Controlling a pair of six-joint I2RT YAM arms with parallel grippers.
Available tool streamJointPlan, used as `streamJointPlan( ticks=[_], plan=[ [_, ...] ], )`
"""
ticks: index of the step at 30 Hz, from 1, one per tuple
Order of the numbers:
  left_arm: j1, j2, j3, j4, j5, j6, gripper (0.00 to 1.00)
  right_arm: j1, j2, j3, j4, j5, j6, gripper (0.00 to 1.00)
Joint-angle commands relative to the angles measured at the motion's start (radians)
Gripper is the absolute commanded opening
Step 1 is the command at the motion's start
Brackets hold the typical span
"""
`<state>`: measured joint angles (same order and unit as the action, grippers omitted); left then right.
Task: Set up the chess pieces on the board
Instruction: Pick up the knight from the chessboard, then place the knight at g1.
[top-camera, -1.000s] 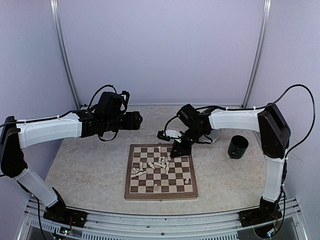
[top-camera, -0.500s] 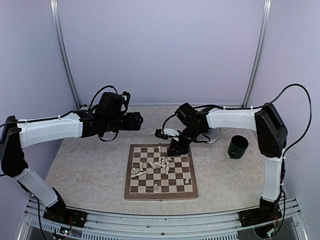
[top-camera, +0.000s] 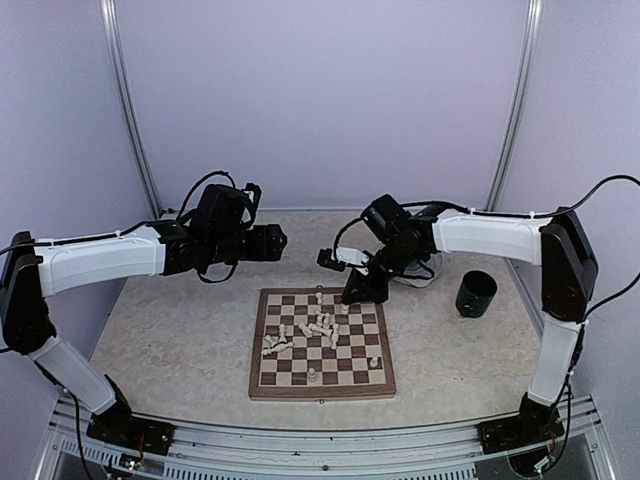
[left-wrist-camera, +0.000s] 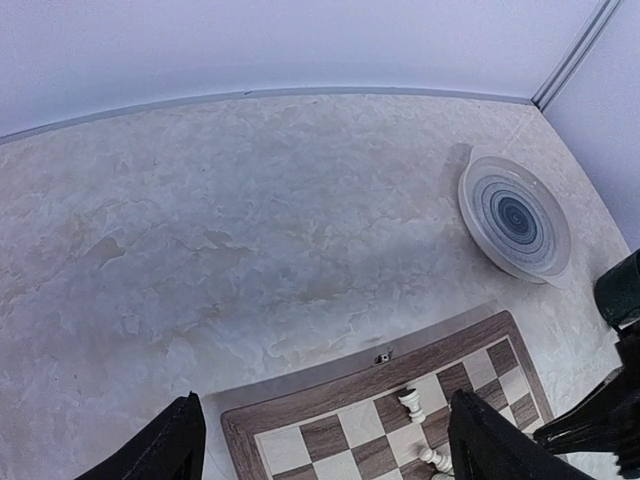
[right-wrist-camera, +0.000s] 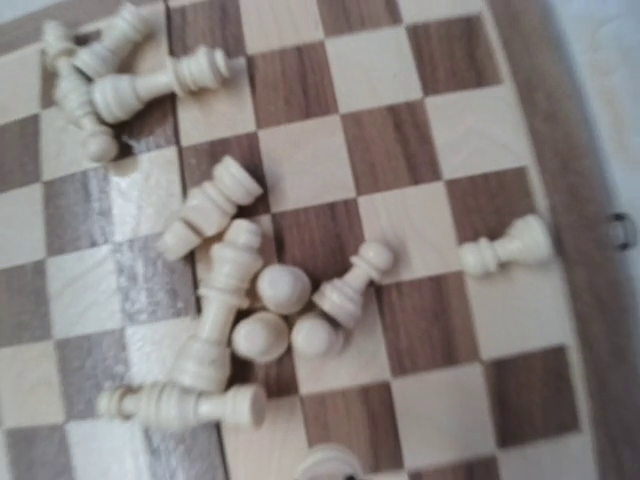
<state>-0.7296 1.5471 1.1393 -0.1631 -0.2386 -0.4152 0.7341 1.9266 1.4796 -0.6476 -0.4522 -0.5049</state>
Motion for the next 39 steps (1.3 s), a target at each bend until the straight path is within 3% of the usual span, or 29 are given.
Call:
streamJointPlan(
  ticks=[1, 6, 12, 23, 39],
  plan=[
    [0.005, 0.009, 0.019, 0.029, 0.018, -0.007, 0.83, 0.010, -0.132, -0.067, -0.025, 0.032, -0.030, 0.02],
    [0.001, 0.015, 0.031, 0.025, 0.016, -0.008, 0.83, 0.026, -0.236, -0.195, -0.045, -0.060, -0.089, 0.03],
    [-0.008, 0.019, 0.046, 0.020, 0.007, -0.011, 0.83, 0.121, -0.326, -0.319, -0.035, -0.061, -0.151, 0.03],
    [-0.024, 0.006, 0.044, -0.005, -0.021, -0.019, 0.84, 0.265, -0.283, -0.385, 0.006, 0.068, -0.189, 0.03],
    [-0.022, 0.013, 0.043, -0.004, -0.023, -0.007, 0.84, 0.269, -0.255, -0.396, 0.017, 0.089, -0.187, 0.04]
  ],
)
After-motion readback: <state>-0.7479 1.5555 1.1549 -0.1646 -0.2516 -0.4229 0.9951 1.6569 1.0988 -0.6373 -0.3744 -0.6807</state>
